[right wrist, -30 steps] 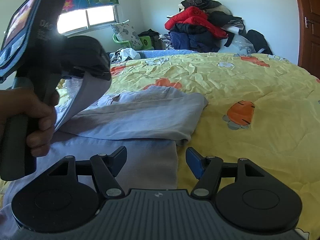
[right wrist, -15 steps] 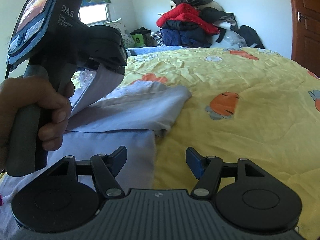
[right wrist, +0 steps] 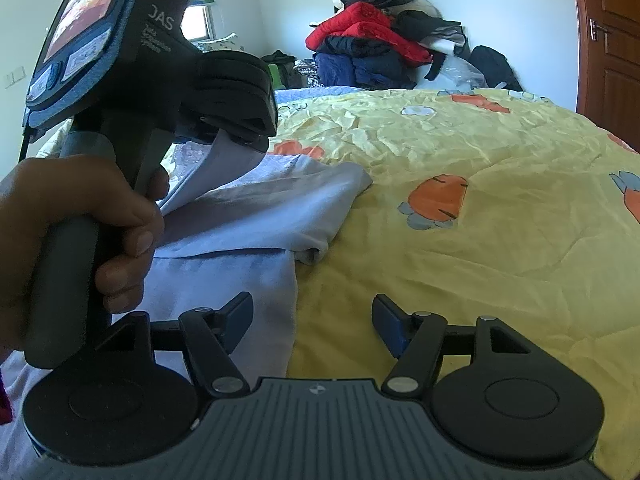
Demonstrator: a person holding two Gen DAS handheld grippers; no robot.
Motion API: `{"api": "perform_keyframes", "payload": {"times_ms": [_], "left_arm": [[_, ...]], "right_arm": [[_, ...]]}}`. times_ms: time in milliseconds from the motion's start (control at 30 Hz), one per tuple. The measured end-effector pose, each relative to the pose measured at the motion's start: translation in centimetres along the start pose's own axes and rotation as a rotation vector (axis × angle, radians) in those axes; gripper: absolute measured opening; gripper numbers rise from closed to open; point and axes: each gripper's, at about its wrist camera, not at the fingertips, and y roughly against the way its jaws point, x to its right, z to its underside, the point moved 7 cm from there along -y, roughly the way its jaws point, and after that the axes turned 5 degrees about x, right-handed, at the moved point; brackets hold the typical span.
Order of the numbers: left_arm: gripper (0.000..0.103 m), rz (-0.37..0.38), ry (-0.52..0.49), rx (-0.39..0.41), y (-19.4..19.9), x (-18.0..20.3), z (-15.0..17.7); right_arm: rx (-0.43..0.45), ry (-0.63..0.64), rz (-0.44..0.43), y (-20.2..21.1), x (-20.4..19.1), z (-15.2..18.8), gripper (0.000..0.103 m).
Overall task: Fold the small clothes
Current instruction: 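Fold the held sleeve across the shirt body with the left tool, then open the left tool to release the sleeve and lift away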
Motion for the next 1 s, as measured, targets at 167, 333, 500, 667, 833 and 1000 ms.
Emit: {"api": "perform_keyframes", "payload": {"times_ms": [167,333,500,667,833,1000], "left_arm": [[0.007,0.026,-0.011,-0.044,-0.7,0.7,0.5],[0.021,0.092,0.012,-0.093,-0.8,1.6,0.4],[0.088,0.189,0.003,-0.011,1.1,3.3,-1.3],[0.088,0.174,-0.074,0.075,3.5,2.7,-3.1],[0.089,0.29,0.117,0.041,4.5,-0.9,-5.6],[0.089,0.217,0.199,0.109,5.7,-6.0,-7.5]], "right_arm": [[0.0,0.001,0.01,0.1,0.3,0.2,0.071],[-0.002,0.005,0.02,0.3,0.6,0.3,0.072],[-0.007,0.012,0.028,0.4,0.6,0.4,0.072],[0.006,0.022,0.041,0.6,0.6,-0.1,0.072],[0.032,0.028,0.051,0.4,0.3,-0.9,0.072],[0.053,0.036,0.036,0.6,-0.3,-1.8,0.073]]}}
